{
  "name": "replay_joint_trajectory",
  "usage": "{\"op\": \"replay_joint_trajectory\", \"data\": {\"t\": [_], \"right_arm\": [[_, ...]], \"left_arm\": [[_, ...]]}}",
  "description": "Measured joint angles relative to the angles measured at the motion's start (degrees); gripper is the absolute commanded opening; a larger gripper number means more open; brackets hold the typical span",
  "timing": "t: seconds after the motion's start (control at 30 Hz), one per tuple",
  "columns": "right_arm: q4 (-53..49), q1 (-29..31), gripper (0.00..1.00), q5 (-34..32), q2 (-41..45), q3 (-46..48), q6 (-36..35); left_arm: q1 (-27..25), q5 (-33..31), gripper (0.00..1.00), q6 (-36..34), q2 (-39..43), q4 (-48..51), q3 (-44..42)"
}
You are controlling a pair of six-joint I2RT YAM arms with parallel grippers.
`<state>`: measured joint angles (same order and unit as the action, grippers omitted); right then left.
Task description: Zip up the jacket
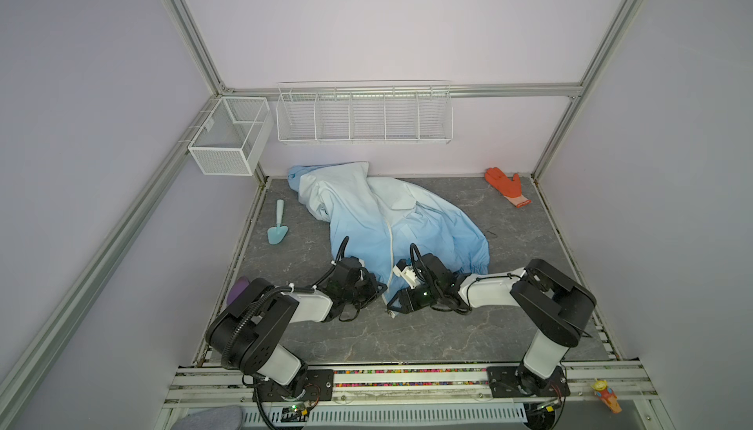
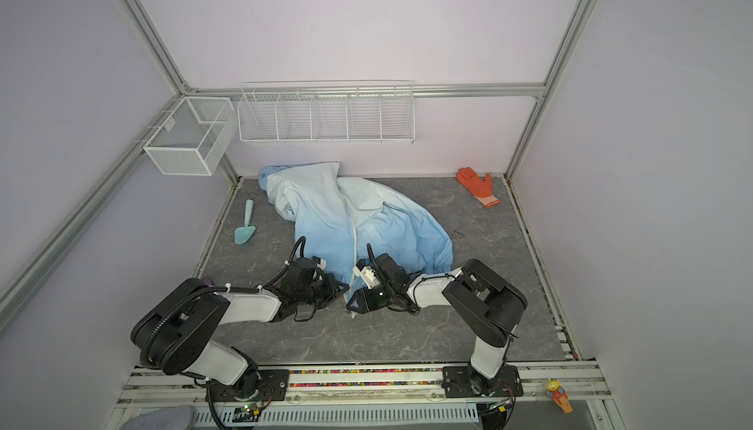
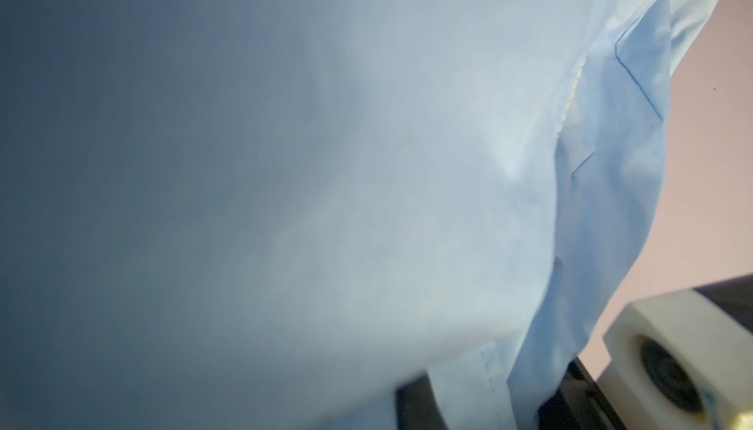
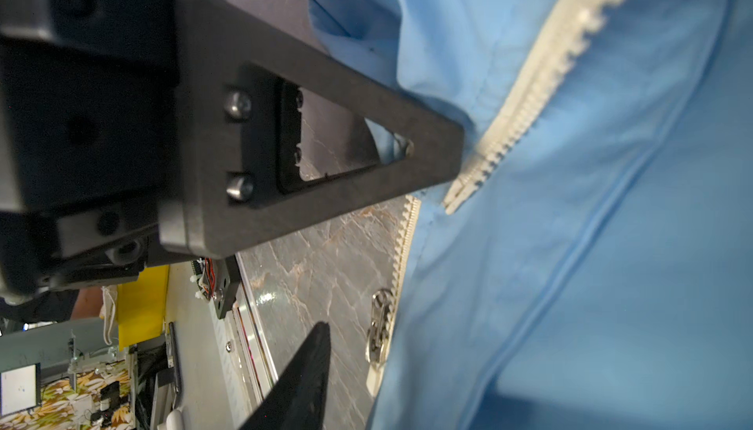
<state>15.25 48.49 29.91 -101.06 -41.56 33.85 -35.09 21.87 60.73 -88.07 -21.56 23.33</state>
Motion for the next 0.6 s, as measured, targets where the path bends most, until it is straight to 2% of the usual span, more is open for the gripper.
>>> {"op": "replay_joint_trajectory", "data": {"t": [0.1, 0.4, 0.6], "right_arm": [[-0.13, 0.00, 0.34, -0.22, -0.17, -0.04, 0.20], [-0.28, 0.00, 0.32, 0.17, -0.66, -0.26, 0.15], [-1.22, 0.00, 0.18, 0.48, -1.03, -0.35, -0.61]], "left_arm": [[0.02, 0.00, 0.00, -0.13, 0.02, 0.04, 0.00], [0.11, 0.02, 0.00, -0.15, 0.07, 0.17, 0.00], [0.24, 0.07, 0.00, -0.17, 0.07, 0.22, 0.00]]}}
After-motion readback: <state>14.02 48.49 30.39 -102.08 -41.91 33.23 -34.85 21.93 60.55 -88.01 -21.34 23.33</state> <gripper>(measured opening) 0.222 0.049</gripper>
